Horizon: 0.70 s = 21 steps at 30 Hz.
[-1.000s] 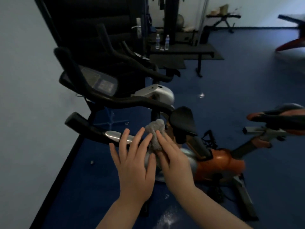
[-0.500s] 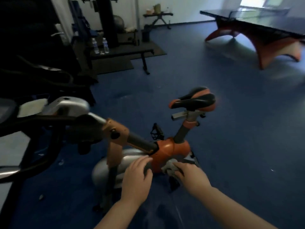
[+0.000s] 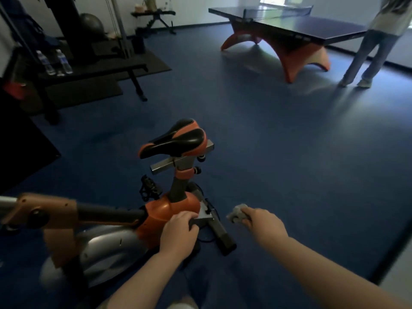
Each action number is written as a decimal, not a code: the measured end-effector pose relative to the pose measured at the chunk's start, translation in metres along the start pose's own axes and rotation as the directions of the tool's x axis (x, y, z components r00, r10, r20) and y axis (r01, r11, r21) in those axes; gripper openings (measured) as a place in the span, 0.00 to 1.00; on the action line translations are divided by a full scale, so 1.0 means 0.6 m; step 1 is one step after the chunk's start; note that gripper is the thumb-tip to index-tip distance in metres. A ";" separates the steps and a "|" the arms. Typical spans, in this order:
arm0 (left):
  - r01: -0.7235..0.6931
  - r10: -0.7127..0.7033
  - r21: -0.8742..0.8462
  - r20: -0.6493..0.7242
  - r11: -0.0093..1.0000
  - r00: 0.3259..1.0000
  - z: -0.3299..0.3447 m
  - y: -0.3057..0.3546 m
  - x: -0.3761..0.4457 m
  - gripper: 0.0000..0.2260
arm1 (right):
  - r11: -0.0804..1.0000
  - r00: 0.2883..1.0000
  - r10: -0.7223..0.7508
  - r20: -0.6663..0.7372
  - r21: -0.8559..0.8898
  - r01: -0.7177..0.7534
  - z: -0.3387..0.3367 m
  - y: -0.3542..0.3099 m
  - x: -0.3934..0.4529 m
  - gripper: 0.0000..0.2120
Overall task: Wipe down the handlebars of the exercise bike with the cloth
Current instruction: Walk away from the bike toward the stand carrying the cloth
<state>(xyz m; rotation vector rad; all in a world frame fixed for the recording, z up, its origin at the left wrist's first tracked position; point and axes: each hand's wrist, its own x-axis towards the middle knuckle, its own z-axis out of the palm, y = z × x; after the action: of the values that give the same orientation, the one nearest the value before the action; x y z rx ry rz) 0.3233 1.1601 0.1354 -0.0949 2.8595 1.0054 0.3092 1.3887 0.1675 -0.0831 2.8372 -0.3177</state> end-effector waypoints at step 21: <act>0.083 -0.080 -0.042 0.065 0.996 0.995 0.120 0.181 0.446 0.15 | 0.989 0.987 -0.089 0.132 -0.107 0.103 -0.168 0.142 0.446 0.10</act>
<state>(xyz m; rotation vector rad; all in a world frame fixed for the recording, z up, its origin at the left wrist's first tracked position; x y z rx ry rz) 0.0532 1.2838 0.1138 -0.1795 2.7527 1.0380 0.0220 1.4690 0.1694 -0.2555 2.7276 -0.1641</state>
